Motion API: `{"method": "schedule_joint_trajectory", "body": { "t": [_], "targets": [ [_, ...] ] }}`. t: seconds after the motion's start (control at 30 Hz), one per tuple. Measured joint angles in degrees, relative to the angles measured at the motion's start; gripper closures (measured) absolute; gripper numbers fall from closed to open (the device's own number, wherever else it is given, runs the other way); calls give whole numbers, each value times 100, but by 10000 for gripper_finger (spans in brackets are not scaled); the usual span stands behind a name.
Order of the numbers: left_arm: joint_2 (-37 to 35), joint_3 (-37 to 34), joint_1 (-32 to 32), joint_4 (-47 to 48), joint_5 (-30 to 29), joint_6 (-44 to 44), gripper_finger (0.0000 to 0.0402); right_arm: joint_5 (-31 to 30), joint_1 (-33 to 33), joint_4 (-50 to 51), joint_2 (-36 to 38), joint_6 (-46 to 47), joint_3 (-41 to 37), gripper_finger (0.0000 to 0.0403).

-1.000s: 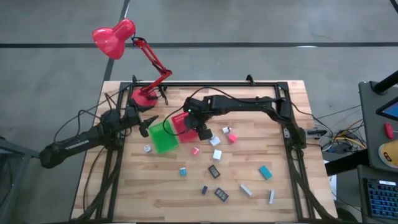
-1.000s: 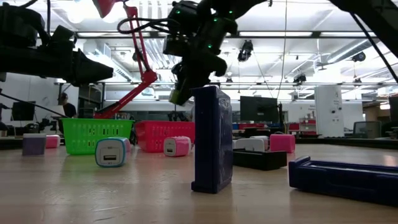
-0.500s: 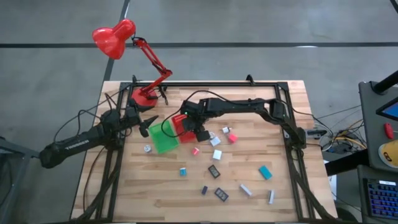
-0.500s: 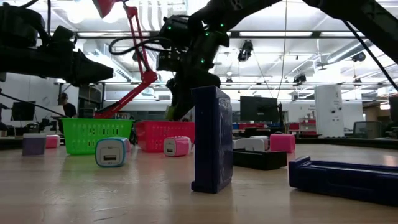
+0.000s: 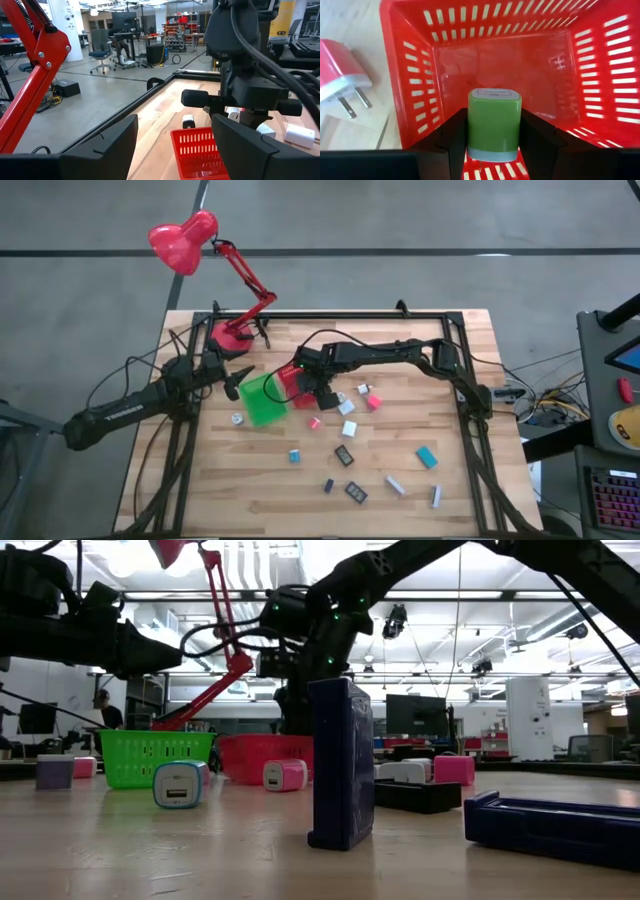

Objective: Pick & Place Office items
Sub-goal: Put the right green charger adapter into the red bin

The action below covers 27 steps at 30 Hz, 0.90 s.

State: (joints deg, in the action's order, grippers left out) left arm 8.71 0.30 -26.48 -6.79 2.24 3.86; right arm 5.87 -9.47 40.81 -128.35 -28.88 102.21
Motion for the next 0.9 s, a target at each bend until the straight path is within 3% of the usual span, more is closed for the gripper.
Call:
{"method": "schedule_joint_trajectory", "body": {
  "t": [0.63,0.9],
  "targets": [
    [3,0,0,0,2,0,144,11,-33,-203,0,17,-131,256],
    [3,0,0,-2,1,0,145,55,-33,-220,0,8,-135,234]
  ]
}}
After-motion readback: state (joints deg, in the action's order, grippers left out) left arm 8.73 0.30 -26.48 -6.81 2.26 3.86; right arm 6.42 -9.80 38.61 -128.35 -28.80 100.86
